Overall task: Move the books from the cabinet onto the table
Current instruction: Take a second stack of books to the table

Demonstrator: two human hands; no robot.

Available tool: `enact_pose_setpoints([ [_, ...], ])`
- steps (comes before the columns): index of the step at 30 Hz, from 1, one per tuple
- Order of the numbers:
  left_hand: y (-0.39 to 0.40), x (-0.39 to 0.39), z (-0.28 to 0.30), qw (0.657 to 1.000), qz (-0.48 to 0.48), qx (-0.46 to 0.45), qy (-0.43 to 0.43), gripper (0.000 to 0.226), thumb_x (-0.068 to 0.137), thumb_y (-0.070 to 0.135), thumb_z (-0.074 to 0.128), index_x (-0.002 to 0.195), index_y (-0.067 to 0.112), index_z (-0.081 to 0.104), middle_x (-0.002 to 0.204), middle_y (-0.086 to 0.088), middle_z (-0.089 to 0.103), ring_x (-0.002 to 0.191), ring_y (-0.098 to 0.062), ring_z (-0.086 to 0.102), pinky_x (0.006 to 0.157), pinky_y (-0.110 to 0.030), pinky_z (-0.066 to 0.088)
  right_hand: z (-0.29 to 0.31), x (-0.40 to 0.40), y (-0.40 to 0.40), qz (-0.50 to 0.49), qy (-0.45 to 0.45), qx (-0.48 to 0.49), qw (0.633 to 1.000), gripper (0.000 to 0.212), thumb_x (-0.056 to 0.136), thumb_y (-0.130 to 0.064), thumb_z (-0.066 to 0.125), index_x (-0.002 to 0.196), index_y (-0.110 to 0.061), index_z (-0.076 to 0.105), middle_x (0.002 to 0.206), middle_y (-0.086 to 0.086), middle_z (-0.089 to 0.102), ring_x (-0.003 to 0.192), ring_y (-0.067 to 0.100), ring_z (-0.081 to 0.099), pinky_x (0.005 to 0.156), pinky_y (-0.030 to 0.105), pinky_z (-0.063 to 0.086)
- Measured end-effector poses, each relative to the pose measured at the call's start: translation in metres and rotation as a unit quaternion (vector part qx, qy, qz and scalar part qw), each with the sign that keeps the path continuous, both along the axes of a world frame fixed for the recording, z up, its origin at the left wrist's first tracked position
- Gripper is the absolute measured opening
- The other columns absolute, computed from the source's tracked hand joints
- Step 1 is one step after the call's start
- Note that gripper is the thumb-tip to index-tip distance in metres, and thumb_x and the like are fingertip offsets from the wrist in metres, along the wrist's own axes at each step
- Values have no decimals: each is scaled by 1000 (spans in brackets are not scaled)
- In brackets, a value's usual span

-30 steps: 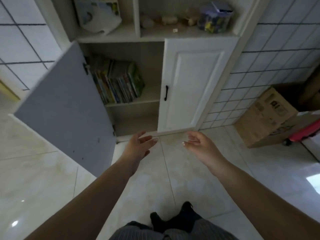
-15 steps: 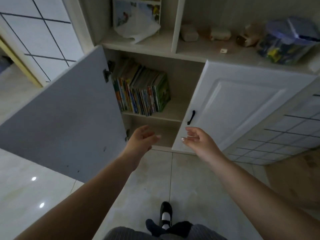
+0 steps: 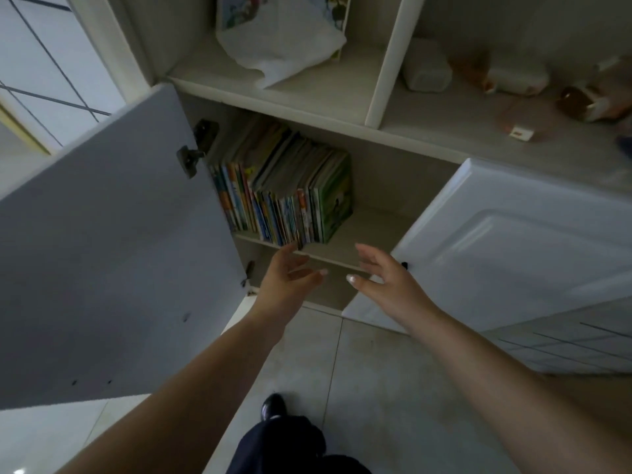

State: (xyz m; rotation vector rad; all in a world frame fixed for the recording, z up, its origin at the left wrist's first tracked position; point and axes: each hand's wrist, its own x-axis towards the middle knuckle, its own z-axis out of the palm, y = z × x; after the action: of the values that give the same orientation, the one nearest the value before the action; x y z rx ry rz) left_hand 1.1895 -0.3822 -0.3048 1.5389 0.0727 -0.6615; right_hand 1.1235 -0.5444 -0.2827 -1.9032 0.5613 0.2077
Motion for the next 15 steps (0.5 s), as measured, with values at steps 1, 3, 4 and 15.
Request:
enact_pose_setpoints([
  [1,-3,4,0,1000,5,-5,0,76,79,12,74,143,20,33,134,-5,51,113,-17,54,90,-29,49,-2,5,0,2,-2,-1,1000,56,86,-27,65,136,-36,40,140,-7,46,131,10,42,95,25,39],
  [3,-12,26,-9,1000,1,-12,0,74,81,8,70,143,19,32,129,-1,51,104,-12,56,78,-19,47,-15,27,-7,0,12,-4,1000,57,87,-28,64,137,-37,39,141,-6,45,131,11,42,101,29,38],
  [4,-17,37,-14,1000,-7,-15,-2,72,82,7,69,143,21,32,125,2,51,102,-9,57,76,-17,46,-20,37,-9,-2,18,-4,1000,58,87,-28,64,138,-37,38,141,-5,45,131,12,42,103,30,38],
  [15,-68,115,-72,998,-18,-54,-35,66,80,2,70,125,41,41,124,9,57,110,-3,56,89,-19,49,-74,124,-37,-23,35,75,996,66,89,-21,60,145,-37,28,148,-4,39,137,14,36,112,39,34],
])
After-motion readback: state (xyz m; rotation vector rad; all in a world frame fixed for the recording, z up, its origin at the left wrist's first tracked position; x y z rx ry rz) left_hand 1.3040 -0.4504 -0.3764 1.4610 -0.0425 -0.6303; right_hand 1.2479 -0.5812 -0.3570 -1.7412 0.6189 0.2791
